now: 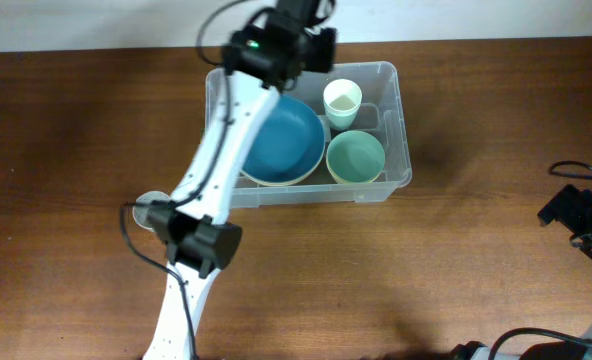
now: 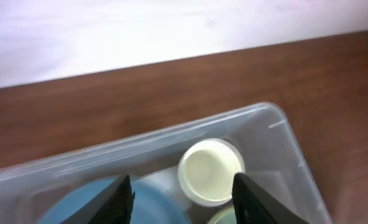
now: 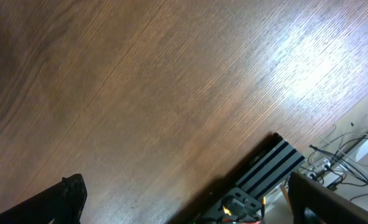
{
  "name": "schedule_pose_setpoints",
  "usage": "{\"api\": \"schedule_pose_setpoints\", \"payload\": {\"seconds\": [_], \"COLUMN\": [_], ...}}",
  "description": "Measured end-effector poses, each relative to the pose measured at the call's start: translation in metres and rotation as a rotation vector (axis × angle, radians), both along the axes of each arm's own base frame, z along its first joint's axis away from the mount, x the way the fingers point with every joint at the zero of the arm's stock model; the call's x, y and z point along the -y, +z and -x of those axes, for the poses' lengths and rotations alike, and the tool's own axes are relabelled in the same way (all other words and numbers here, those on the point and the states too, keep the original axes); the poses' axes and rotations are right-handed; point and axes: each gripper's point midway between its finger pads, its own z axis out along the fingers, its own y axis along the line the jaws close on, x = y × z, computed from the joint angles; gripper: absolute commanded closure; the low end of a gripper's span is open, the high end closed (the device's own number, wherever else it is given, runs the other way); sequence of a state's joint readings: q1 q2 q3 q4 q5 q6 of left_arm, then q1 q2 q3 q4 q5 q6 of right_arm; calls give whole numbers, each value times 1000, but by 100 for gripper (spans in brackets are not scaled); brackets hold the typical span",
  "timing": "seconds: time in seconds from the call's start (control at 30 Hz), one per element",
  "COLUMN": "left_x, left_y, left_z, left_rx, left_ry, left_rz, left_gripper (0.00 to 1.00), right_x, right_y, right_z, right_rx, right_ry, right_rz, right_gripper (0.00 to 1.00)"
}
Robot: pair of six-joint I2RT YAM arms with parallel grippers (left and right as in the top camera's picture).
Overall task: Pack container
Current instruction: 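Move the left gripper to the white cup at lower left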
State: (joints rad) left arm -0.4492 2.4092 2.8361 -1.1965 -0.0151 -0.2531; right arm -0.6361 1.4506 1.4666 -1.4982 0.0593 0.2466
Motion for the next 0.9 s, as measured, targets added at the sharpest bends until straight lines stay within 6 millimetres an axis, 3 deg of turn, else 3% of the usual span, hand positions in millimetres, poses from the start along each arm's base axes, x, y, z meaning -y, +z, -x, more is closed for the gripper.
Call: {"api": "schedule_pose_setpoints", "payload": {"seconds": [0.2,0.33,0.4,0.53,0.8,0.9], "left_x": [-96,-155,-176,-205,-230,-240], "left_y": [56,83,89,83,60,40], "left_z": [18,41,55,81,80,90], "left_rx": [17,14,-7,-96,-195,-283], "left_ry": [164,267,305,370,449,477], "left_rz": [-26,-38,-49,-71,-42,-63], "left_gripper": [46,46,46,42,42,42], "right_x": [0,0,0,0,0,0], "right_y": [0,0,0,0,0,0], "right_z": [0,0,0,0,0,0], "right_rx": [0,0,0,0,0,0], "right_ry": [0,1,1,0,0,0], "right_rz": [0,0,0,0,0,0], "right_gripper": [1,1,1,1,1,1]}}
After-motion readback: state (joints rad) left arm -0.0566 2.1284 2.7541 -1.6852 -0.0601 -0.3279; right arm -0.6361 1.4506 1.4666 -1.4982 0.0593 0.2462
